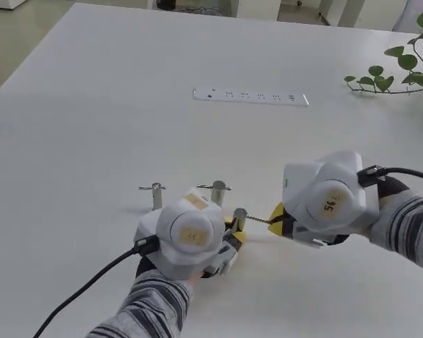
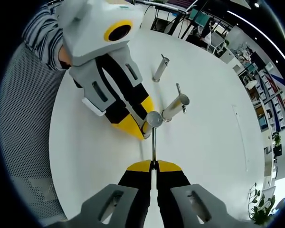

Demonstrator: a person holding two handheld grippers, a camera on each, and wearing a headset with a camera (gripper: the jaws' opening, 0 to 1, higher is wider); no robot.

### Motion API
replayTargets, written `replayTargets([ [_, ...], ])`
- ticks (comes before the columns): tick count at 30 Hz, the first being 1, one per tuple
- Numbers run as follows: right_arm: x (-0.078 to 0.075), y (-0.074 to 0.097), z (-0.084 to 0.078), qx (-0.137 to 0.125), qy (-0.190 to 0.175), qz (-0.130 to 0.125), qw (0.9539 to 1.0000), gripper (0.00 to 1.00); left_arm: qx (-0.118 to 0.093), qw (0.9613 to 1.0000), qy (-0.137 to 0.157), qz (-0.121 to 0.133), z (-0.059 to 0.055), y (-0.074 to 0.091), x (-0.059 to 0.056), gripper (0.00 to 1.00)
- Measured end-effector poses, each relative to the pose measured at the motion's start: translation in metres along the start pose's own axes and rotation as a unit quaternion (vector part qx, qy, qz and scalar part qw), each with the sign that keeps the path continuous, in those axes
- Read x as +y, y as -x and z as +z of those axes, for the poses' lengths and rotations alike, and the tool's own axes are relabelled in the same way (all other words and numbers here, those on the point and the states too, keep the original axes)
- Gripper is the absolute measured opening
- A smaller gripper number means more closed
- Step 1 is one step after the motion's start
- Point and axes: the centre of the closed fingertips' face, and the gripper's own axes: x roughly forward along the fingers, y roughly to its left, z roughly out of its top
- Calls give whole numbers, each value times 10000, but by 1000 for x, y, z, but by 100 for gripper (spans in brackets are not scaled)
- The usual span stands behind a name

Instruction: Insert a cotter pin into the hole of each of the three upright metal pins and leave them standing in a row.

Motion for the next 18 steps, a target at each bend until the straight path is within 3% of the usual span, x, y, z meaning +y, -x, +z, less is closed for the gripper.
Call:
replayTargets([
  [12,1,8,6,-70,-36,2,10000,0,-2,10000,-20,51,-3,-2,0,10],
  [18,1,8,17,-143,159,-37,9998,0,65,9996,-263,60,-4,-3,-1,10],
])
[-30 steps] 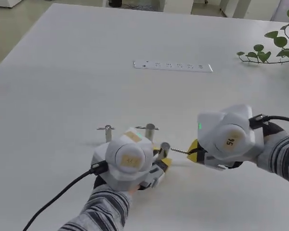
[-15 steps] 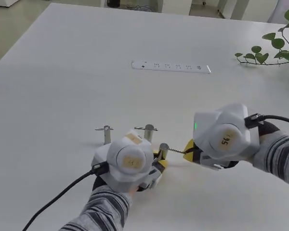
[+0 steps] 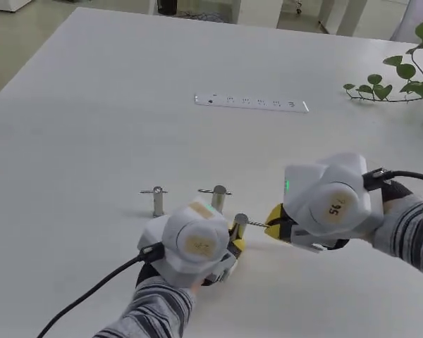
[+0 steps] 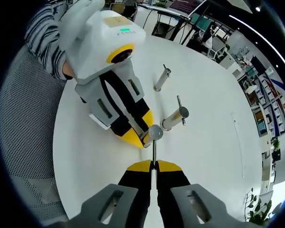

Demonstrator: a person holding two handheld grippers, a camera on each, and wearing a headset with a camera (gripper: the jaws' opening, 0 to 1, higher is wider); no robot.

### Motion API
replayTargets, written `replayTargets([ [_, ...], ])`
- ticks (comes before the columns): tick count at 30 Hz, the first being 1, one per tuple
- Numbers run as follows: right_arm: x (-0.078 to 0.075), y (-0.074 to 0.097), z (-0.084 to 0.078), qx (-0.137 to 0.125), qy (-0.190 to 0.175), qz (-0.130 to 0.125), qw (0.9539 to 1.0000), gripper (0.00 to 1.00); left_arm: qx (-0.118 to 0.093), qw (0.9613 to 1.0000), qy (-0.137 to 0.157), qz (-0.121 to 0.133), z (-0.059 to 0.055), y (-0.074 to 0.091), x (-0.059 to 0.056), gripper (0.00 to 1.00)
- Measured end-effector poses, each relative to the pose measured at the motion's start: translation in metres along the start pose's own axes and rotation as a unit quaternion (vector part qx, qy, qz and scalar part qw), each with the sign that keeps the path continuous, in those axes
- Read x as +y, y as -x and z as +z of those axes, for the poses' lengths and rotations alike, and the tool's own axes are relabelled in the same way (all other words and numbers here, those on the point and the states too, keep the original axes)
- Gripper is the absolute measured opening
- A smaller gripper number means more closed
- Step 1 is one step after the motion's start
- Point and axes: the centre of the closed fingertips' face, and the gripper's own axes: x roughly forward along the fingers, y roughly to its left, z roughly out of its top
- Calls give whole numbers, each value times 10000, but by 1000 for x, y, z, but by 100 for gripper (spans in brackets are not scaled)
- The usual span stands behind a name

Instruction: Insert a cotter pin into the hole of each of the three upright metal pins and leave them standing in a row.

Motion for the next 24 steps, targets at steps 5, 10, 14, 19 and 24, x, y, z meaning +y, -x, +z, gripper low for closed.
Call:
replayTargets([
  [5,0,-3,6,-34,1,-3,10000,0,57,10000,-14,12,-3,-1,1,10],
  [10,0,-4,9,-54,-55,-1,10000,0,35,10000,-25,32,-3,-2,1,10],
  [14,0,-6,13,-133,-175,38,9998,0,27,10000,-40,41,-3,-3,1,10],
  [19,-1,-8,18,-204,-86,27,9998,0,20,10000,-37,50,-3,-3,1,10],
  [24,-1,-8,20,-251,73,-18,9997,0,15,9999,-72,70,-3,-2,1,10],
])
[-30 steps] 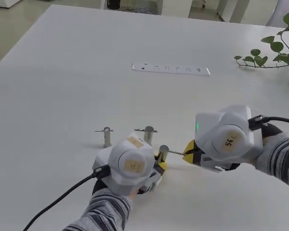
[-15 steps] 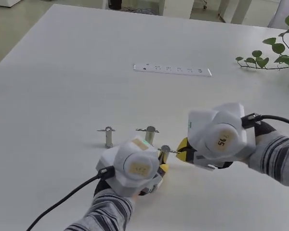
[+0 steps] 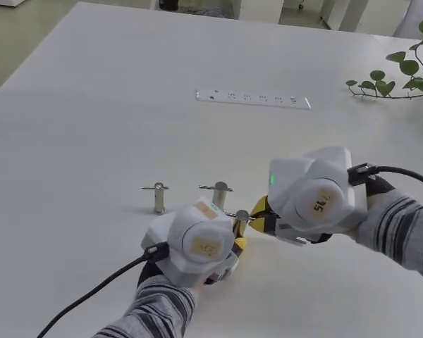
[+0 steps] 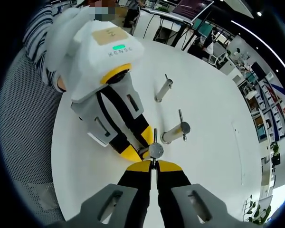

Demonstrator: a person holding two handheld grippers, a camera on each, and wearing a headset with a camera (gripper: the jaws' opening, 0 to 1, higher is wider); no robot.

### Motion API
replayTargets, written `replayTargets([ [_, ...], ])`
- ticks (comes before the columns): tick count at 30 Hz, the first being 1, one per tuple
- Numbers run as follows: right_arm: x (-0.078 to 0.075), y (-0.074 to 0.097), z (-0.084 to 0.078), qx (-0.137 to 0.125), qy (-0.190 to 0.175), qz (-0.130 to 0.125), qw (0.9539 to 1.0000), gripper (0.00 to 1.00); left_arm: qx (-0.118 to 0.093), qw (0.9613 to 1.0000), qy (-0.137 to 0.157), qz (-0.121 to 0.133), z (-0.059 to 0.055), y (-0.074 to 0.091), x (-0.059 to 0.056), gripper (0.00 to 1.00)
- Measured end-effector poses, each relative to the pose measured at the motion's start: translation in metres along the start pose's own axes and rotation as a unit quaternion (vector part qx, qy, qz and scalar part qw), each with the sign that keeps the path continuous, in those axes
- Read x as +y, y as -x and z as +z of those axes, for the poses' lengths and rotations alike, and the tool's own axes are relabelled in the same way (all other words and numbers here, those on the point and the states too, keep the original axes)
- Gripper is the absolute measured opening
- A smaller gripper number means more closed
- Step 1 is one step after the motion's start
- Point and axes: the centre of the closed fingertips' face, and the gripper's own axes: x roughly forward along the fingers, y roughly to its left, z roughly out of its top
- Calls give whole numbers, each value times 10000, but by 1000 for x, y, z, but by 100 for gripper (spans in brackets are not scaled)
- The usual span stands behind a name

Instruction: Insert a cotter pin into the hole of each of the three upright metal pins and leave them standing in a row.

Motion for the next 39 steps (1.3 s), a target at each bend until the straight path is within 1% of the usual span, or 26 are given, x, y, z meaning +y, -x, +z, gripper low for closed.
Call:
replayTargets([
  [3,-2,4,3,-109,-86,-58,9999,1,-16,10000,9,10,0,0,0,10],
  [6,-4,8,1,-93,-110,-97,9998,3,-26,10000,18,13,0,1,0,10],
  [11,-1,12,-4,-98,-228,-51,9997,2,-33,10000,30,20,0,1,0,10],
  [14,0,12,-6,-106,-325,-37,9994,0,-37,10000,48,18,0,1,0,10],
  [19,-1,11,-2,-157,-356,-53,9992,0,-41,10000,55,19,0,2,0,10],
  [21,-1,10,-3,-113,-386,-42,9992,0,-44,10000,64,20,0,2,0,10],
  [28,-1,8,-4,-121,-424,-30,9990,0,-50,10000,47,31,0,2,0,10],
  [30,-1,8,-4,-127,-436,-29,9990,0,-41,10000,34,16,0,2,0,10],
  [31,-2,8,-3,-139,-498,-29,9987,0,-10,10000,38,10,-1,2,1,10],
  [32,-3,8,-4,-137,-656,-46,9977,0,-4,10000,51,-3,-1,3,1,11],
  [33,-2,7,-3,-194,-885,-2,9959,1,9,10000,47,-17,-1,3,1,11],
  [34,-2,7,0,-332,-1310,73,9908,5,36,10000,45,-42,-2,3,0,12],
  [35,-3,7,2,-421,-1582,120,9864,9,52,10000,-12,-57,-2,4,0,13],
  [36,-4,7,6,-571,-1829,169,9813,12,93,9999,-67,-80,-4,4,0,14],
  [37,-5,7,7,-615,-1883,184,9800,15,112,9999,-81,-94,-4,4,0,15],
  [38,-5,7,10,-705,-2013,253,9767,15,124,9998,-101,-114,-4,5,-1,17],
  [39,-5,6,11,-724,-2141,312,9736,15,124,9998,-115,-130,-4,6,-1,19],
])
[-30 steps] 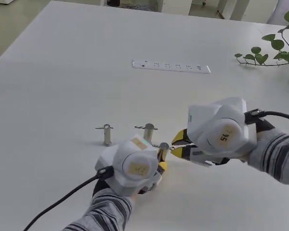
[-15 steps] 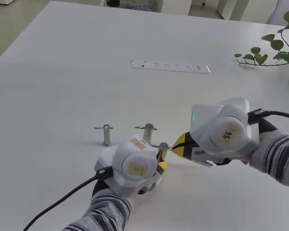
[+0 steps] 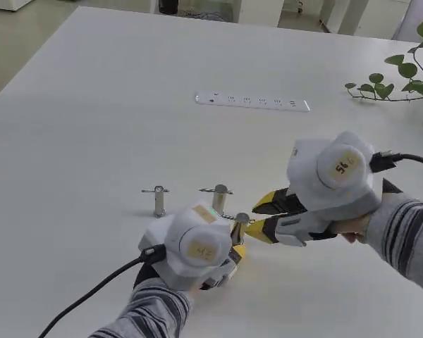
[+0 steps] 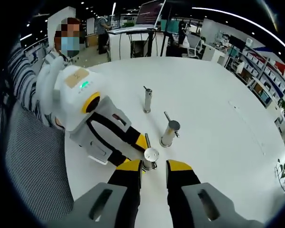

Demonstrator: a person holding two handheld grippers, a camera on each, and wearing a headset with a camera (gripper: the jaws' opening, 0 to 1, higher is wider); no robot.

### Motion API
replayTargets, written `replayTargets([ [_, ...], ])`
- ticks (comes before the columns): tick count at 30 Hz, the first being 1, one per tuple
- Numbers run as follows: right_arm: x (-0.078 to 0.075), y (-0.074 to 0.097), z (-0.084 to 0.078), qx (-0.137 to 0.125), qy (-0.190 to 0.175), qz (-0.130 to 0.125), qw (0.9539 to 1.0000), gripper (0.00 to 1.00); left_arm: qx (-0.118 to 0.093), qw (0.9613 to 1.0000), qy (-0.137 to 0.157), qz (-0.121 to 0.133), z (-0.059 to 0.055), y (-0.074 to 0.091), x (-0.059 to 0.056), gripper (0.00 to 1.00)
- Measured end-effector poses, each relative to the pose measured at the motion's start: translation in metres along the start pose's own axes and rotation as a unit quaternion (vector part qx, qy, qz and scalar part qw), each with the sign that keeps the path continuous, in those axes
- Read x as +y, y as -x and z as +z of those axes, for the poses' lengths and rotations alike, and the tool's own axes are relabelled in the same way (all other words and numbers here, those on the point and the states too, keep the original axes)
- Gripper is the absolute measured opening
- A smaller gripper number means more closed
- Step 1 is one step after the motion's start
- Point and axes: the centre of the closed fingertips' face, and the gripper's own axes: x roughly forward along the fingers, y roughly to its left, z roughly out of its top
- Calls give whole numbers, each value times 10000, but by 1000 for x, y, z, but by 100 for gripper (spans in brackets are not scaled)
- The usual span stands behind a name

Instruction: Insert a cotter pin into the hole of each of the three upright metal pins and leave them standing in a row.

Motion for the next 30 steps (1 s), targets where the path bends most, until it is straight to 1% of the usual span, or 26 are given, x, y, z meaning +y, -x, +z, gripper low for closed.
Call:
replayTargets([
  [2,-1,-3,1,26,-42,11,10000,15,-13,10000,-18,-56,2,3,-1,23],
  [4,-1,-7,1,50,-37,2,10000,15,-6,9999,40,-114,2,6,-1,28],
  [6,-1,-12,0,90,-45,22,9999,15,-42,9999,69,-142,5,9,0,31],
  [8,2,-16,0,103,-136,94,9998,14,-117,9997,103,-174,10,12,1,33],
  [11,3,-19,1,99,-167,126,9997,13,-206,9994,171,-211,16,18,3,36],
  [13,2,-20,1,121,-153,112,9997,11,-205,9992,299,-182,17,21,5,37],
  [14,2,-21,1,122,-158,152,9997,10,-234,9990,342,-155,18,23,7,38],
  [16,4,-21,2,135,-306,228,9992,9,-212,9989,400,-128,17,26,10,39],
  [20,5,-21,2,154,-100,306,9994,9,-181,9985,514,-77,16,32,13,43],
  [22,5,-21,2,80,-153,408,9990,9,-199,9983,550,-51,16,36,13,45],
  [25,4,-20,2,66,-60,441,9990,8,-221,9980,589,-2,17,42,12,47],
  [28,2,-18,3,50,-105,510,9986,8,-248,9978,611,24,19,50,12,49],
  [30,0,-16,4,38,-39,534,9986,8,-271,9977,622,59,20,54,13,51],
])
